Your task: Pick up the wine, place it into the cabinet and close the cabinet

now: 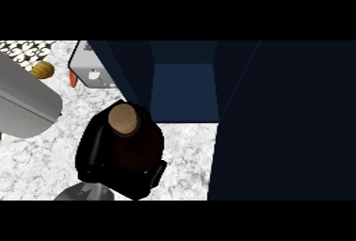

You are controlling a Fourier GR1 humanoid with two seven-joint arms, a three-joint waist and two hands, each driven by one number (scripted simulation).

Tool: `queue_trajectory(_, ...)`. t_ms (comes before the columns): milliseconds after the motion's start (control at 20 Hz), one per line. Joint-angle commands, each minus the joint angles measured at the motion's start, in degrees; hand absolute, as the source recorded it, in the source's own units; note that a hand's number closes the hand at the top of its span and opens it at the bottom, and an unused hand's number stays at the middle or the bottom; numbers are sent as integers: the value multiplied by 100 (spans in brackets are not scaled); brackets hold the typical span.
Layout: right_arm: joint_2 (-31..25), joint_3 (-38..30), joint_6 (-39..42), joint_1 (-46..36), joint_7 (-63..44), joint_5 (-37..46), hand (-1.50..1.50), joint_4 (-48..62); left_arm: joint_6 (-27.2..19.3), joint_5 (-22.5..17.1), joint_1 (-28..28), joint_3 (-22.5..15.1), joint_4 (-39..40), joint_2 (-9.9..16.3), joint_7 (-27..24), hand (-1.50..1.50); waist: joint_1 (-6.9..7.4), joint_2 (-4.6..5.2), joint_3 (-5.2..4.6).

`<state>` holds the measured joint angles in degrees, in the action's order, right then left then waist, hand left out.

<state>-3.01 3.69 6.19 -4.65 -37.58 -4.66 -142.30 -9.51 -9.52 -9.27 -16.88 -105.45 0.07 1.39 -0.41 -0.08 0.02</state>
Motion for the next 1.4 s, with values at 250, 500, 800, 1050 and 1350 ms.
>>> queue_trajectory(250, 126, 160, 139, 424, 55, -414, -150, -528, -1729, 301, -1282, -873, 489, -7, 454, 150, -35, 0, 2)
queue_trajectory(500, 0, -121, 181, 255, -85, -619, -150, -465, -2141, 96, -1900, -951, 1203, -7, 161, 150, -33, 9, -1)
queue_trajectory(800, -59, -246, 204, 220, -123, -632, -150, -463, -2756, 106, -2513, -1153, 1576, -7, 424, 150, -23, 5, 0)
queue_trajectory(1050, 42, -231, 296, 475, 161, -566, -150, -535, -2659, -62, -2510, -1018, 1947, -7, -36, 150, -25, 5, 0)
queue_trajectory(1350, -9, -198, 367, 647, 59, -620, -150, -761, -3044, -758, -2561, -1214, 2475, -7, -704, 150, -75, 9, 0)
